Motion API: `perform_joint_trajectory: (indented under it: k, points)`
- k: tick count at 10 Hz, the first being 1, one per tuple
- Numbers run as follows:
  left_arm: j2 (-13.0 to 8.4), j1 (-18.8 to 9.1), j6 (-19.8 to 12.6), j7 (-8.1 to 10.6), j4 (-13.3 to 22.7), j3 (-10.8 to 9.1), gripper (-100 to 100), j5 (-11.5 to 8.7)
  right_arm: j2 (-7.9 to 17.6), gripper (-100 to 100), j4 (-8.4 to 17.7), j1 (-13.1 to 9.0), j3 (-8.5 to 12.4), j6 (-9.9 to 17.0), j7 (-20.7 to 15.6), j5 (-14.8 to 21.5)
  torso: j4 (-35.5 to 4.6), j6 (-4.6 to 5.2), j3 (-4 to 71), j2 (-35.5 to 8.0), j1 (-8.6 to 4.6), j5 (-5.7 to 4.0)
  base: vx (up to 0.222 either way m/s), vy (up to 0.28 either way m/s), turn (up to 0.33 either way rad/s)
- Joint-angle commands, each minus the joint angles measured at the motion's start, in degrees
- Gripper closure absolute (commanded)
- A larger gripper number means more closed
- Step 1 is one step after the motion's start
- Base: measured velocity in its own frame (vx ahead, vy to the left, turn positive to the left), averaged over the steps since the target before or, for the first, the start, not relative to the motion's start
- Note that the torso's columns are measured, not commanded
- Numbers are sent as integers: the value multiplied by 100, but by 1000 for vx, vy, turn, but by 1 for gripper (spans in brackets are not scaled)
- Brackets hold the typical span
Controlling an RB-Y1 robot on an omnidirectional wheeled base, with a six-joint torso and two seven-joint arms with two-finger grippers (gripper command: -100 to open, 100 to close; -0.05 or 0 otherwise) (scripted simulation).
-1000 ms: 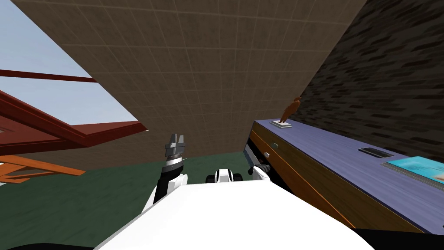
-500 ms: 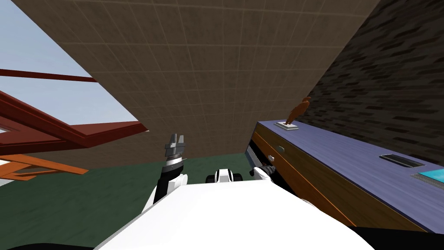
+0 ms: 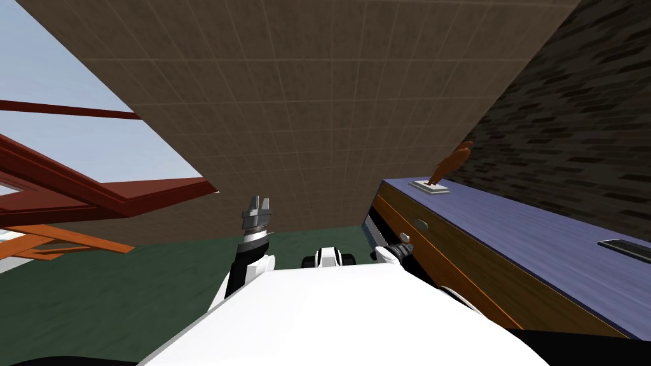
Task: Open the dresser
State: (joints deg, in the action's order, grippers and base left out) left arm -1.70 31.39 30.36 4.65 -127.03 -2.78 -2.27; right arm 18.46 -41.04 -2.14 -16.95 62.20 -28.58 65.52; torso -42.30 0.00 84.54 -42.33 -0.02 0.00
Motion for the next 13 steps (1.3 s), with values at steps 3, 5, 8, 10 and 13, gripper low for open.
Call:
perform_joint_trajectory:
  k: [3,5,8,10,13]
  points:
    - [0,0,0,0,0,0,0,0,84,-100,288,-38,-45,177,75,169,0,0,-2,-4,0,-1,40,-17,14]
    - [-1,0,0,0,0,-1,0,0,76,100,346,-93,-45,161,72,167,2,0,3,3,-7,-5,20,-33,1]
    - [2,-1,0,0,0,2,0,0,51,100,279,-171,-20,210,-80,146,26,-16,6,34,-19,-52,-24,153,-14]
    - [2,-1,0,0,0,2,0,0,27,100,236,-221,-5,232,-181,128,19,-12,11,35,-35,-39,-34,192,-11]
    - [1,-1,0,0,0,1,0,0,-25,100,313,-285,-12,284,-180,148,19,-5,5,21,-24,-36,-21,149,1]
